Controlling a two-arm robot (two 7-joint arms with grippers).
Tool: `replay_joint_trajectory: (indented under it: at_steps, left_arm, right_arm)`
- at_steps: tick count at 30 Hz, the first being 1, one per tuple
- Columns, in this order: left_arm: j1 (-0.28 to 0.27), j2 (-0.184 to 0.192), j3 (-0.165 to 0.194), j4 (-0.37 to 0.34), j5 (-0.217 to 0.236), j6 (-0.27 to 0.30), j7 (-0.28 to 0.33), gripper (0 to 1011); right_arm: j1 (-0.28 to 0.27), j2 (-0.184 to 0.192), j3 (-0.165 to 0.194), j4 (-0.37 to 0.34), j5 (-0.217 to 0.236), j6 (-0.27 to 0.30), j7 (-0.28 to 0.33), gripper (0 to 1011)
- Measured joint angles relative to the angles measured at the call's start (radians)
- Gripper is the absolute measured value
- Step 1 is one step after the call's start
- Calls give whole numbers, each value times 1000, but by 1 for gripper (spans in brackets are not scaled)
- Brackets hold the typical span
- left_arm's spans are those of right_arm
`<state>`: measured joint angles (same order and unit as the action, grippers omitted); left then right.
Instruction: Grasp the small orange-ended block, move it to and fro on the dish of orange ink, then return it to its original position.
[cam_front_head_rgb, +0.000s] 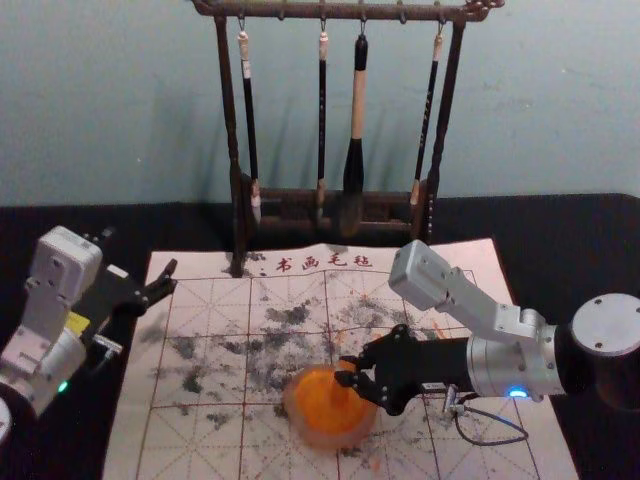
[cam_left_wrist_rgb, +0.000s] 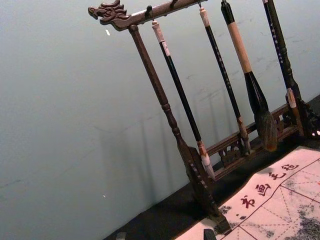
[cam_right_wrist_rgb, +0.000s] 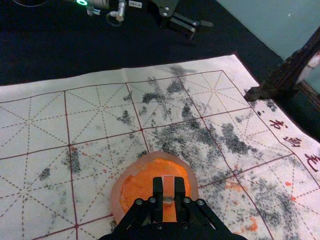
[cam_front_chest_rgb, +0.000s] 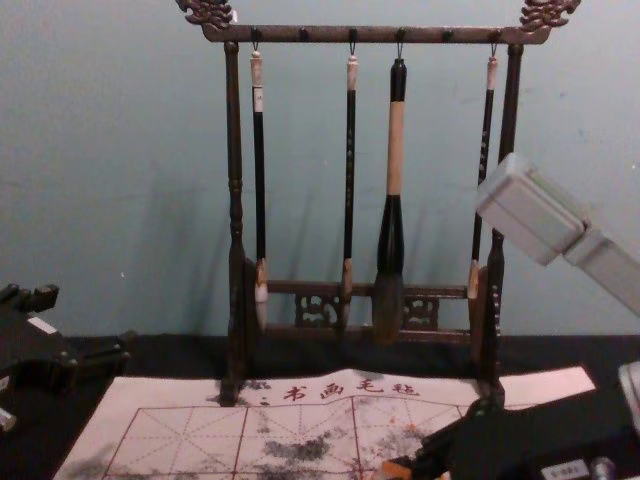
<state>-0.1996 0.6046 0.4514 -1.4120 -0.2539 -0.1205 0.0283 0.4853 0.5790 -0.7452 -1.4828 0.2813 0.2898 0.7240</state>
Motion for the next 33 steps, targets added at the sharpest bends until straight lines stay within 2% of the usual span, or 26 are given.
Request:
replay_joint_trajectory:
  at_steps: [6, 14, 28, 33]
  left_arm:
    - [0, 0, 0, 0, 0, 0, 0, 1001]
    - [0, 0, 0, 0, 0, 0, 0, 1001]
    - [0, 0, 0, 0, 0, 0, 0, 1001]
    - [0, 0, 0, 0, 0, 0, 0, 1001]
  right_arm:
    - [-11, 13, 11, -16, 2, 7, -7, 90]
    - [-51, 45, 58, -69, 34, 11, -36, 90]
    - [-154, 141, 219, -176, 117, 12, -142, 90]
    - [-180, 165, 248, -203, 127, 25, -162, 90]
